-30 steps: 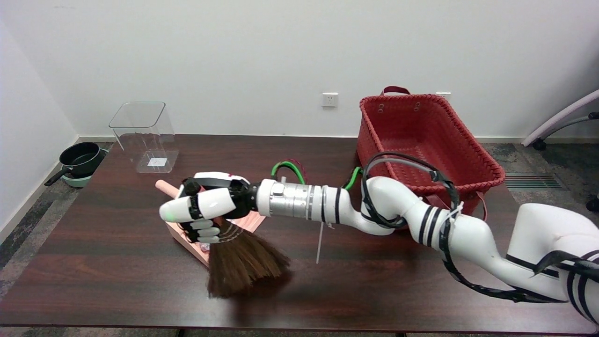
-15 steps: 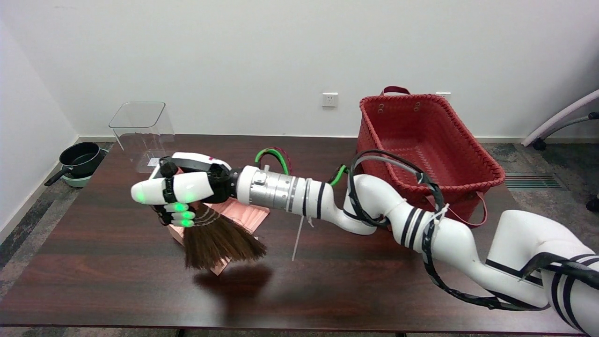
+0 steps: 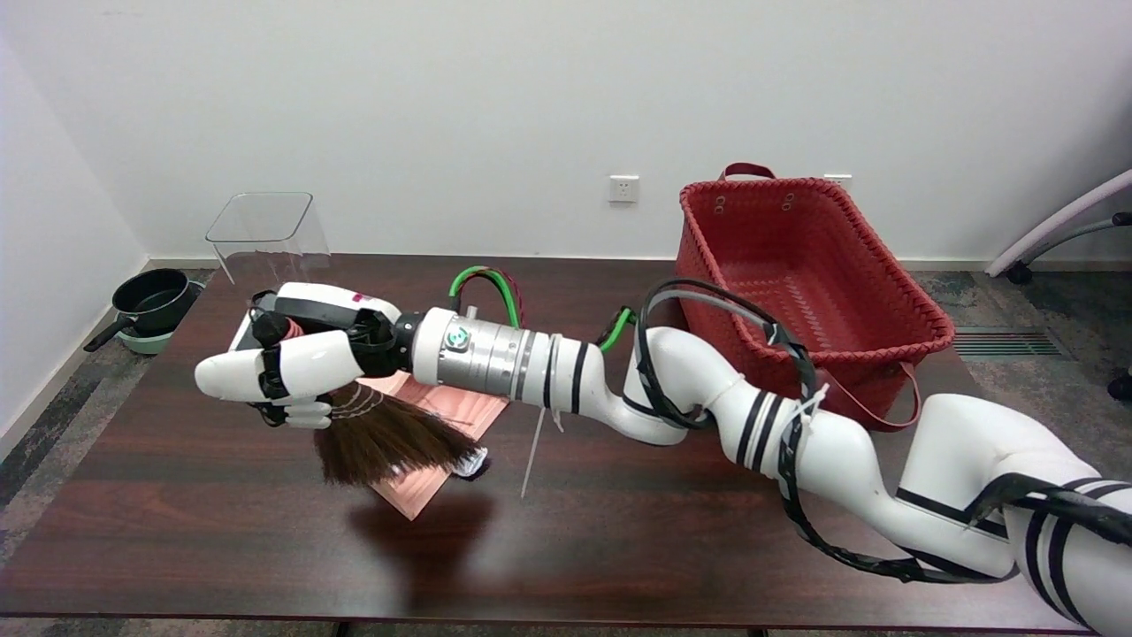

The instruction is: Sweep the paper ball into the dustpan.

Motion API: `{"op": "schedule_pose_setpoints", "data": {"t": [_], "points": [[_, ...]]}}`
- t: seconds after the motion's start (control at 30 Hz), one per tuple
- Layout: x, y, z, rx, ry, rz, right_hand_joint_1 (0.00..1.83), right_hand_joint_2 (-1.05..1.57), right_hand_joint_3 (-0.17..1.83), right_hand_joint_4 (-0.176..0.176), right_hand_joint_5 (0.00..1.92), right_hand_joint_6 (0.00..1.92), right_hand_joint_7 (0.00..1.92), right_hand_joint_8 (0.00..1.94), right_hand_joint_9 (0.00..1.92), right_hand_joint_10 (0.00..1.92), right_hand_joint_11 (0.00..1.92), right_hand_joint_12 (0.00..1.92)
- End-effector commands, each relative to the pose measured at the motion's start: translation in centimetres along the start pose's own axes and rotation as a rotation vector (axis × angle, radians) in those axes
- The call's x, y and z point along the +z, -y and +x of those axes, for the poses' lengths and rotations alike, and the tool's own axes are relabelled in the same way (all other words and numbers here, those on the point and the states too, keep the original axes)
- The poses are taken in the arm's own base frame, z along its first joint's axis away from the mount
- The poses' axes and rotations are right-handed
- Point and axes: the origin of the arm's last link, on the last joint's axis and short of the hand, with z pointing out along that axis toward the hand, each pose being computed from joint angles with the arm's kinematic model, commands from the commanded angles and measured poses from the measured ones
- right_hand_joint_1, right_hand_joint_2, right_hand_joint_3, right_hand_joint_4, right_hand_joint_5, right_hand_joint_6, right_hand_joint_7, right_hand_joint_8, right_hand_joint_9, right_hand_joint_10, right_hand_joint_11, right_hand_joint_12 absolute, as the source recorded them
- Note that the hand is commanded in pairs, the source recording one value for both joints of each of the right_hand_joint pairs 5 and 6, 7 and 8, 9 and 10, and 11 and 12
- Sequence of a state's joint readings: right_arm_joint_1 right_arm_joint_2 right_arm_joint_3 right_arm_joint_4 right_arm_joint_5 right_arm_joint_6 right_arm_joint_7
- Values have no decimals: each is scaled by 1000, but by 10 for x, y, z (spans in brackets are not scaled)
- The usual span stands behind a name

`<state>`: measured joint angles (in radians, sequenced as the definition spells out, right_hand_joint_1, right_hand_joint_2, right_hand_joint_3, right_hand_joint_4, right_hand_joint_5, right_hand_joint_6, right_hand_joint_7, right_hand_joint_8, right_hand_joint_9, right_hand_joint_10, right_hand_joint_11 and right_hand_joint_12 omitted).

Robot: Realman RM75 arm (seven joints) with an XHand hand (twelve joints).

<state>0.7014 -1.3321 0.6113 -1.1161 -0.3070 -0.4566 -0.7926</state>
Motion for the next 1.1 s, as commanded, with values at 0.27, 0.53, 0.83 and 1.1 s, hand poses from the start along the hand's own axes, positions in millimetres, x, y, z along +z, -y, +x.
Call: {"op": "schedule_pose_setpoints", "data": {"t": [0.27,0.53,0.83,1.1], "points": [[-93,25,29,-59,-278,-78,1088,1571,722,0,1920,1920,1920,1920,1892,1892,1627,1627],[-148,6,54,-34,-428,-172,1090,1571,720,0,1920,1920,1920,1920,1893,1893,1623,1623],[-184,22,73,-121,-591,-182,1079,1571,992,0,1920,1920,1920,1920,1919,1919,1632,1632],[-193,40,73,-141,-668,-203,1066,1571,1139,0,1920,1920,1920,1920,1920,1920,1638,1638]]}}
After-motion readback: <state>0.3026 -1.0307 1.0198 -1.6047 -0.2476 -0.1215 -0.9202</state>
